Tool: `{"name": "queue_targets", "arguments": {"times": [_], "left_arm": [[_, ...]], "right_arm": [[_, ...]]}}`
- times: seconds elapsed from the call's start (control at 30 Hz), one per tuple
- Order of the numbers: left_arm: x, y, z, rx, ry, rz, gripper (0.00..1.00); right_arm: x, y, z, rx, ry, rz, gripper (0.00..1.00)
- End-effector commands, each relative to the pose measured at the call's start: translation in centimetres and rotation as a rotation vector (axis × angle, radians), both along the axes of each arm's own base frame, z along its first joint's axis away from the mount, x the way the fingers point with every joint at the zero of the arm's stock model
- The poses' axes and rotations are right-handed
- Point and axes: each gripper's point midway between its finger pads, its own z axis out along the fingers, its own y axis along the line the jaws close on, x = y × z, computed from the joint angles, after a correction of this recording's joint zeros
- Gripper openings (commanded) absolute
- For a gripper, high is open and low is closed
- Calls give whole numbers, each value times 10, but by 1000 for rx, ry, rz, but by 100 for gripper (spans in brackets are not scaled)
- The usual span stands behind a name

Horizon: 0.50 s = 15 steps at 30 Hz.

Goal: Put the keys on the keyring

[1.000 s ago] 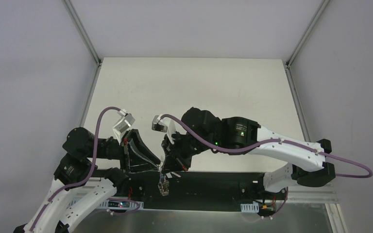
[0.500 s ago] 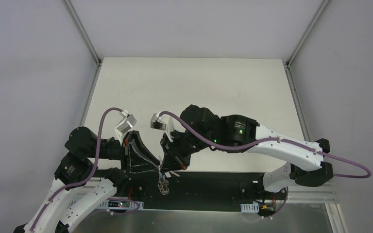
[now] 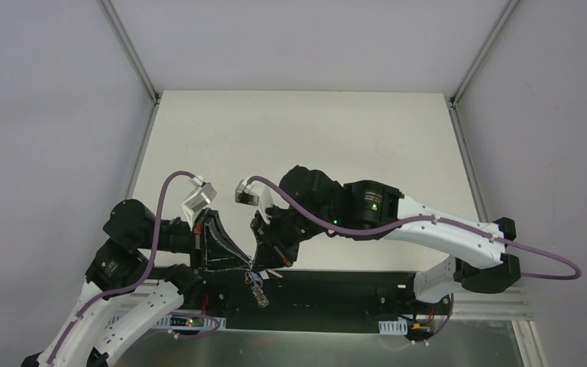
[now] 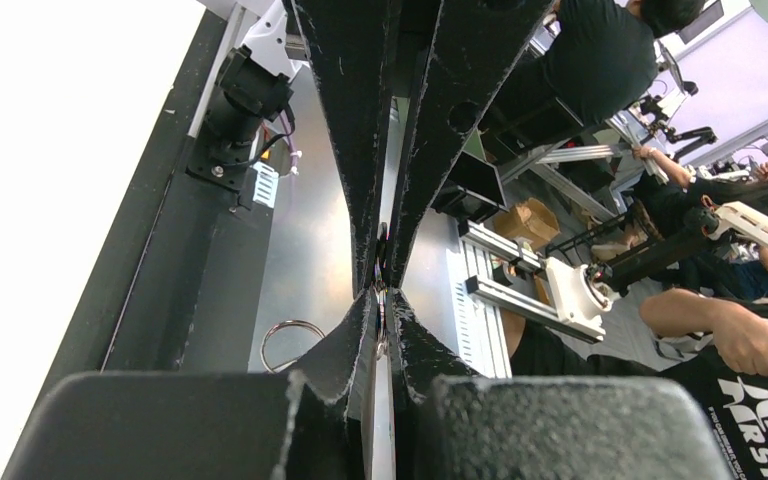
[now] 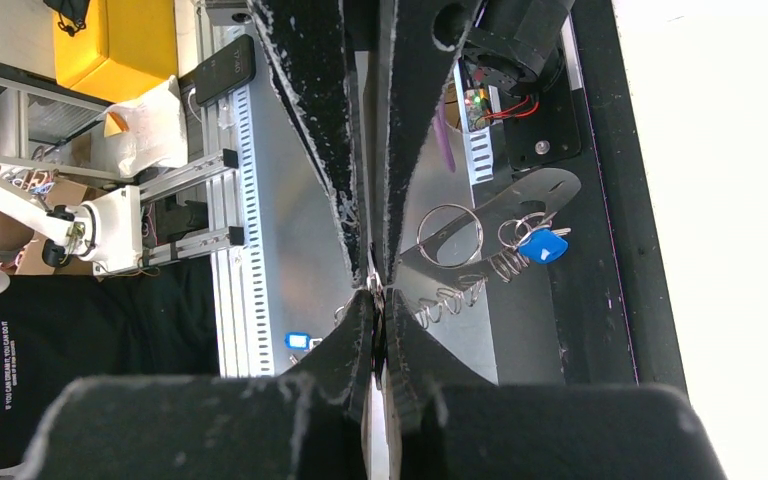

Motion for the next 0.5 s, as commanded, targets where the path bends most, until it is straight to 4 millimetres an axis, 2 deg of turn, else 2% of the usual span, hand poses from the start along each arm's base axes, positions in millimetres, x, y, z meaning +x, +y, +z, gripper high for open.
{"name": "queue_targets", "arguments": {"times": [0.0, 0.23, 0.47], "left_arm": [[-6, 3, 7, -15, -49, -20, 0], [-4, 8, 14, -48, -148, 35, 0], [-9, 23, 38, -124, -326, 128, 0]], "right_arm": [[-2, 2, 28, 80, 6, 6, 0], [-1, 1, 21, 67, 7, -1, 0], [-5, -4, 20, 154, 10, -3, 0]]}}
